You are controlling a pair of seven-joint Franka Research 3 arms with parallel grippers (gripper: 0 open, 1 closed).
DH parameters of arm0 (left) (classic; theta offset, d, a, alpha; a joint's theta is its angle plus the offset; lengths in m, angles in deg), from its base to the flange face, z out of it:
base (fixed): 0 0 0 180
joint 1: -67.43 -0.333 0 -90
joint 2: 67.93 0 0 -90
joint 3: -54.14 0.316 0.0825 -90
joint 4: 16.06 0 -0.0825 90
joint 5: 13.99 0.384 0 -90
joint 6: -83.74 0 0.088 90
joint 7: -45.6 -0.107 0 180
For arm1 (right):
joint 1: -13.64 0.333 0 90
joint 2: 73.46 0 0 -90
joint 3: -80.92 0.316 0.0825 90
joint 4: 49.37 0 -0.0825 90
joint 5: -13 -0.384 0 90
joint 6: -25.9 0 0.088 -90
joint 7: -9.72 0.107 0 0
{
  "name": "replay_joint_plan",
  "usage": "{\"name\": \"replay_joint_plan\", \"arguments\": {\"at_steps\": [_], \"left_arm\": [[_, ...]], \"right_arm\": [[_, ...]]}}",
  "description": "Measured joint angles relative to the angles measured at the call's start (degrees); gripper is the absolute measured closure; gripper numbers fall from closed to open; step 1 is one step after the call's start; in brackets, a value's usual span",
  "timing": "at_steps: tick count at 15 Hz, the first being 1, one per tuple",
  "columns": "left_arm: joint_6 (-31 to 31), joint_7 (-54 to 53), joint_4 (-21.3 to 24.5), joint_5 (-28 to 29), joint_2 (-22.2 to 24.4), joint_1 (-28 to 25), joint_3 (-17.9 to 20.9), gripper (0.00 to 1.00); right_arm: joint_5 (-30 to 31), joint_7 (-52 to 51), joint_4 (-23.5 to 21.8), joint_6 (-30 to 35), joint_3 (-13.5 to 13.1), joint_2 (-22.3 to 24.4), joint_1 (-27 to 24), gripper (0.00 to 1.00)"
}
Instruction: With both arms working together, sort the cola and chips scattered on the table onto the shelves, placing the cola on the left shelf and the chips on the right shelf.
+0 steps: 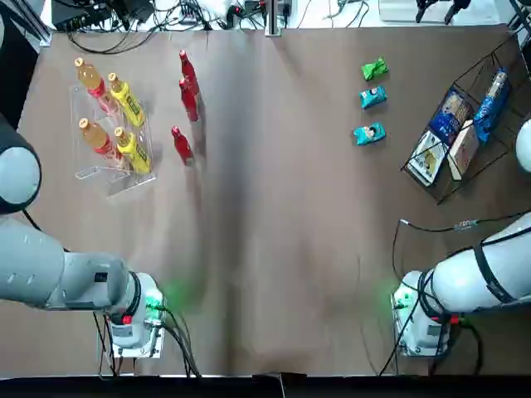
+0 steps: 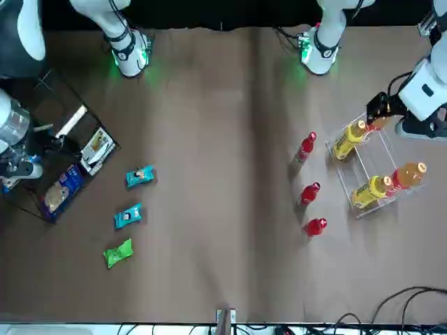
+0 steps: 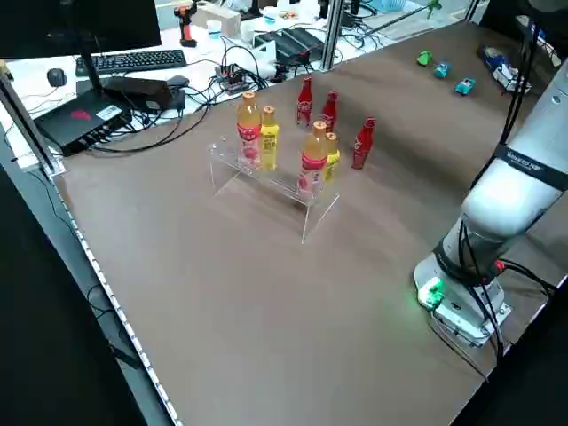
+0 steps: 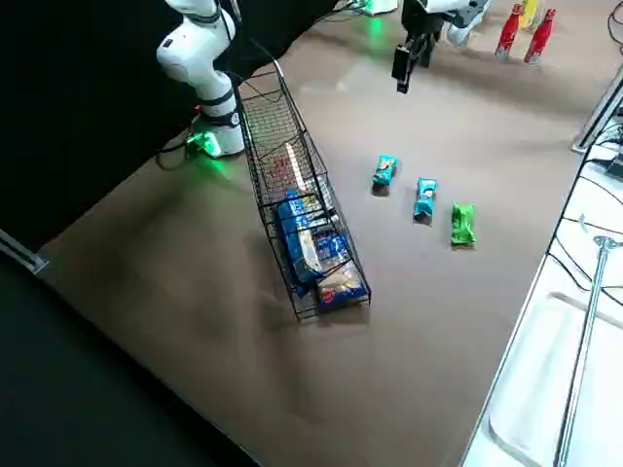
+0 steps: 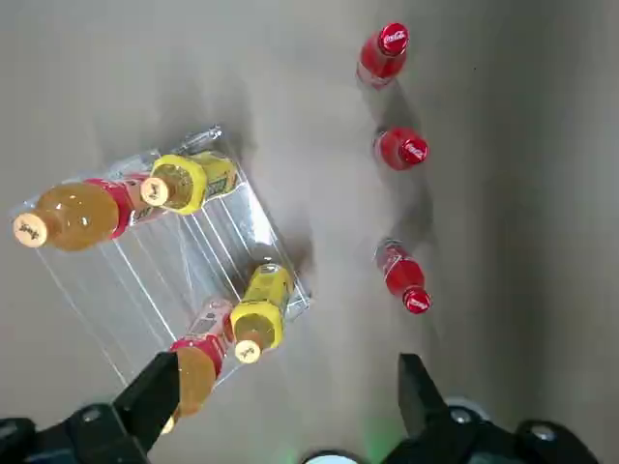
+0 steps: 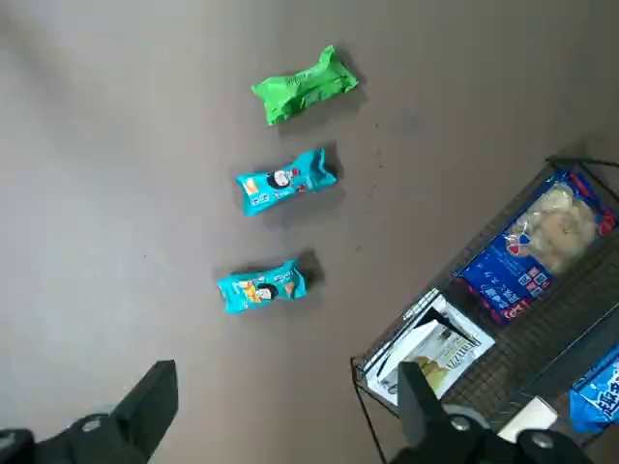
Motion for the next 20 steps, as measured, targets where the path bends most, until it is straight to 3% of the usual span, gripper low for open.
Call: {"name": "replay_joint_plan", "arguments": {"at_steps": [7, 10, 13, 17, 19, 20], "left_arm": [[-0.05, 0.02, 0.3, -0.01, -0.48, 0.54, -0.16, 0.0], [-0.64, 0.02, 1.08, -0.02, -3.43, 1.8, -0.76, 0.0], [-3.0, 0.84, 1.55, -0.02, -8.31, 5.09, -1.23, 0.0], [-9.17, 2.34, 3.69, -0.01, -12.42, 7.15, -1.45, 0.0], [-11.09, 5.15, 6.82, -0.01, -12.55, 7.62, -1.76, 0.0], [-13.31, 6.38, 8.67, -0.01, -12.48, 7.8, -2.08, 0.0]], "right_arm": [[0.0, 0.01, -0.09, -0.16, 0.03, -0.63, 0.1, 0.0], [-0.01, 1.02, -0.14, -1.25, -0.05, -1.61, -0.18, 0.0], [-0.11, 10.39, -0.35, -5.68, -0.09, -3.96, -0.35, 0.01], [0.07, 25.11, -0.57, -12.3, -0.27, -10.43, -0.62, 0.05], [0.09, 31.68, -0.61, -15.9, -0.49, -14.15, -1.51, 0.19], [0.08, 35.14, -0.59, -18.68, -0.51, -16.08, -1.95, 0.19]]}}
